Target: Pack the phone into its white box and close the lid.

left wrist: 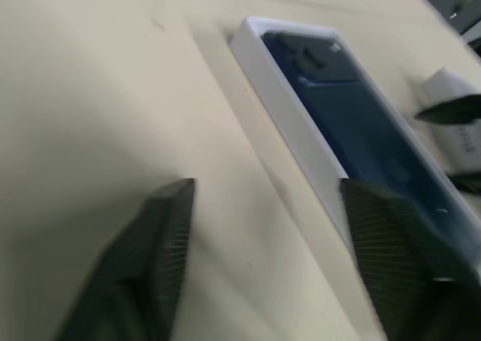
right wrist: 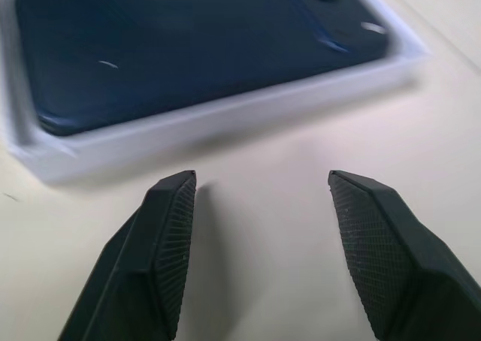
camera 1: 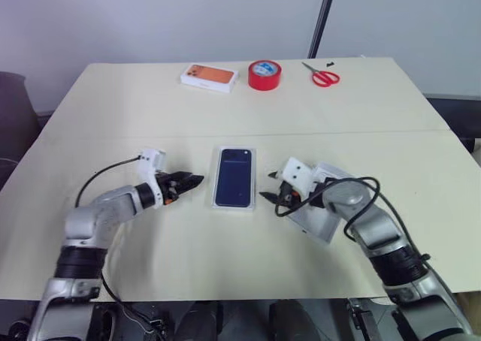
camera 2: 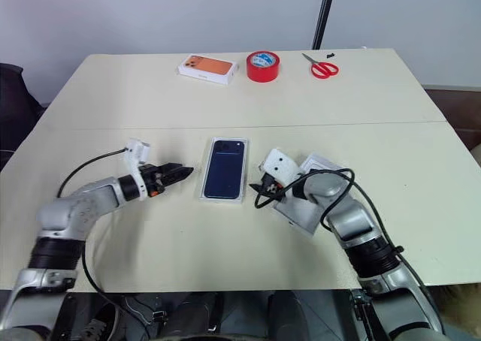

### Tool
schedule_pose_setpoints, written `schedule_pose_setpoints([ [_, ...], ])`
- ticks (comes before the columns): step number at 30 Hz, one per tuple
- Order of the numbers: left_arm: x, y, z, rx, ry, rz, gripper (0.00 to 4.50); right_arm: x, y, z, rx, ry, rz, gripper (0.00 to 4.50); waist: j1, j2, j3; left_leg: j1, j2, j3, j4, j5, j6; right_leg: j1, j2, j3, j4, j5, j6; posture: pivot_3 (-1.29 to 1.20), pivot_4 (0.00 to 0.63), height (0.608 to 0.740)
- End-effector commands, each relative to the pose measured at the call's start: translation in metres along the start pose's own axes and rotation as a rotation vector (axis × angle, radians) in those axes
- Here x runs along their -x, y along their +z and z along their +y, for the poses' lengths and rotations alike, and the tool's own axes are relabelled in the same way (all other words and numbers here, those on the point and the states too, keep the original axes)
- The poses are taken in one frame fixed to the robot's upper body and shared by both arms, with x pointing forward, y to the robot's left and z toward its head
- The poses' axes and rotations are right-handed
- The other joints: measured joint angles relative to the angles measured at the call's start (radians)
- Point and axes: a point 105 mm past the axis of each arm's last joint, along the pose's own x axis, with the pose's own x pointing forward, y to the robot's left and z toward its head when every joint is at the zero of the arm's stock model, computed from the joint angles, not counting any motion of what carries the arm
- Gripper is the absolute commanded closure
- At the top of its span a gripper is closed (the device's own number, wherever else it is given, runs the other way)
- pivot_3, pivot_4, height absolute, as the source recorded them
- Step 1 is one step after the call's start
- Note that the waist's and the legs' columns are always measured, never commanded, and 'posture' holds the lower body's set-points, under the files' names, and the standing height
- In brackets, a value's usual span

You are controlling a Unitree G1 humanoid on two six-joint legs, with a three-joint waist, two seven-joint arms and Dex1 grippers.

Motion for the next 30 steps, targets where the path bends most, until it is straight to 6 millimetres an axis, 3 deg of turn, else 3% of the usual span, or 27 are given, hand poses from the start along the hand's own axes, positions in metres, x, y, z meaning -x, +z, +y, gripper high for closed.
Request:
schedule_pose_setpoints([
  [1, -0.007, 0.0, -0.002, -0.068, 0.035, 0.015, 3.56, -0.003, 0.008, -0.008, 0.095, -0.049, 0.001, 3.4, -0.003, 0.0, 0.0, 0.0, 0.0, 0.0, 0.0, 0.0, 0.0, 0.0, 0.0, 0.0, 0.0, 0.0, 0.0, 0.0, 0.15, 0.74],
  [3, -0.01, -0.006, -0.005, -0.088, 0.034, 0.046, 4.5, -0.004, 0.008, -0.008, 0.096, -0.044, 0.0, 4.41, -0.003, 0.0, 0.0, 0.0, 0.0, 0.0, 0.0, 0.0, 0.0, 0.0, 0.0, 0.0, 0.0, 0.0, 0.0, 0.0, 0.15, 0.74],
  [4, -0.011, -0.008, -0.007, -0.083, 0.035, 0.053, 4.5, -0.004, 0.009, -0.008, 0.094, -0.039, -0.004, 4.47, -0.002, 0.0, 0.0, 0.0, 0.0, 0.0, 0.0, 0.0, 0.0, 0.0, 0.0, 0.0, 0.001, 0.0, 0.0, 0.0, 0.15, 0.74],
  [8, -0.019, -0.015, -0.016, -0.068, 0.009, 0.092, 4.5, -0.004, 0.009, -0.009, 0.116, -0.032, -0.006, 4.47, -0.001, 0.0, 0.0, 0.0, 0.0, 0.0, 0.001, 0.0, 0.0, 0.0, 0.0, 0.0, 0.001, 0.0, 0.0, 0.0, 0.15, 0.74],
  [15, -0.037, -0.013, -0.052, -0.016, -0.134, 0.084, 4.5, 0.004, 0.015, 0.012, 0.123, 0.097, -0.053, 4.47, 0.006, 0.0, 0.0, 0.0, 0.0, -0.001, 0.001, 0.0, 0.0, 0.001, 0.0, -0.001, 0.0, 0.0, 0.0, 0.0, 0.15, 0.74],
  [20, -0.044, -0.017, -0.08, -0.015, -0.236, 0.101, 4.5, 0.013, 0.004, 0.023, 0.17, 0.148, 0.006, 4.47, 0.007, 0.0, 0.0, 0.0, 0.0, -0.001, 0.001, 0.0, 0.0, 0.002, 0.0, -0.001, 0.0, 0.0, 0.0, 0.0, 0.15, 0.74],
  [25, -0.047, -0.024, -0.097, -0.015, -0.294, 0.122, 4.5, 0.032, -0.005, 0.024, 0.152, 0.149, 0.035, 4.47, 0.016, 0.0, 0.0, 0.0, 0.0, -0.001, 0.001, 0.0, 0.001, 0.003, 0.0, -0.002, -0.001, 0.0, 0.0, 0.0, 0.15, 0.74],
  [27, -0.05, -0.028, -0.113, 0.0, -0.351, 0.123, 4.5, 0.05, -0.014, 0.024, 0.146, 0.154, 0.071, 4.47, 0.032, 0.0, 0.0, 0.0, 0.0, -0.001, 0.001, -0.001, 0.001, 0.003, 0.0, -0.001, -0.002, 0.0, 0.0, 0.0, 0.15, 0.74],
  [30, -0.054, -0.036, -0.128, 0.002, -0.402, 0.138, 4.5, 0.061, -0.02, 0.025, 0.139, 0.155, 0.095, 4.47, 0.036, 0.0, 0.0, 0.0, -0.001, -0.002, 0.002, -0.001, 0.002, 0.006, -0.001, -0.002, -0.005, 0.0, 0.0, 0.0, 0.15, 0.74],
])
